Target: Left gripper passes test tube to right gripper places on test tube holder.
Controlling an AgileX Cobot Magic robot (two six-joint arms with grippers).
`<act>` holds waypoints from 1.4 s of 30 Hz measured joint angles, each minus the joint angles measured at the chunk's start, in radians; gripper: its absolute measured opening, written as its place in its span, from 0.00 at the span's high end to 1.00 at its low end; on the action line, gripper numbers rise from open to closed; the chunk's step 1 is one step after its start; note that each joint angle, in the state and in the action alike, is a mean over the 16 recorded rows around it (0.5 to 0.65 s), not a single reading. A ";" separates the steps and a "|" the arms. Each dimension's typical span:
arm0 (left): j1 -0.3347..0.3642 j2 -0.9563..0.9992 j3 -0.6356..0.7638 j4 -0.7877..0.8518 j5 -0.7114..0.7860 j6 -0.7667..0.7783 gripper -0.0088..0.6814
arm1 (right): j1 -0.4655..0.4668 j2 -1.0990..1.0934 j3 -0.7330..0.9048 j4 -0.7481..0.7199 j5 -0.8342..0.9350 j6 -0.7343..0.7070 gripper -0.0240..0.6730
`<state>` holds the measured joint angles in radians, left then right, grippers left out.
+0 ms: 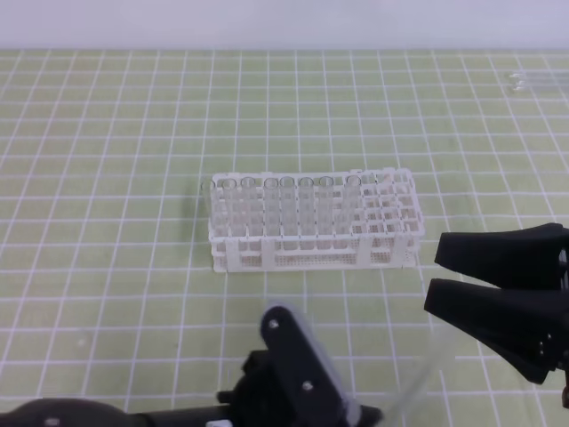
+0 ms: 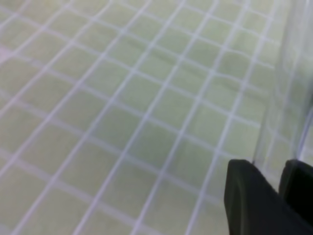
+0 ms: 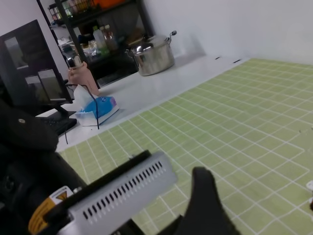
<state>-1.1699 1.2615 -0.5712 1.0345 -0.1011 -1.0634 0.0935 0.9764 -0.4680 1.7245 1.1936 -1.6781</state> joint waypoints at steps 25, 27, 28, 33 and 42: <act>0.000 0.066 -0.061 -0.005 0.031 0.001 0.92 | 0.000 0.000 -0.001 0.000 -0.015 -0.008 0.37; 0.000 0.058 -0.060 -0.006 0.032 0.001 0.91 | 0.000 0.000 -0.001 0.000 -0.019 -0.008 0.37; 0.001 0.054 -0.060 -0.007 0.032 0.001 0.91 | 0.000 0.000 -0.001 0.000 -0.021 -0.008 0.37; 0.016 0.035 -0.061 -0.008 0.008 0.000 0.91 | 0.000 0.000 -0.001 0.000 -0.022 -0.008 0.37; 0.082 0.021 -0.072 -0.010 -0.133 0.004 0.94 | 0.000 0.000 -0.001 0.000 -0.004 -0.008 0.37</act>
<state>-1.0878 1.2828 -0.6433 1.0241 -0.2344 -1.0594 0.0935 0.9767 -0.4688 1.7245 1.1892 -1.6858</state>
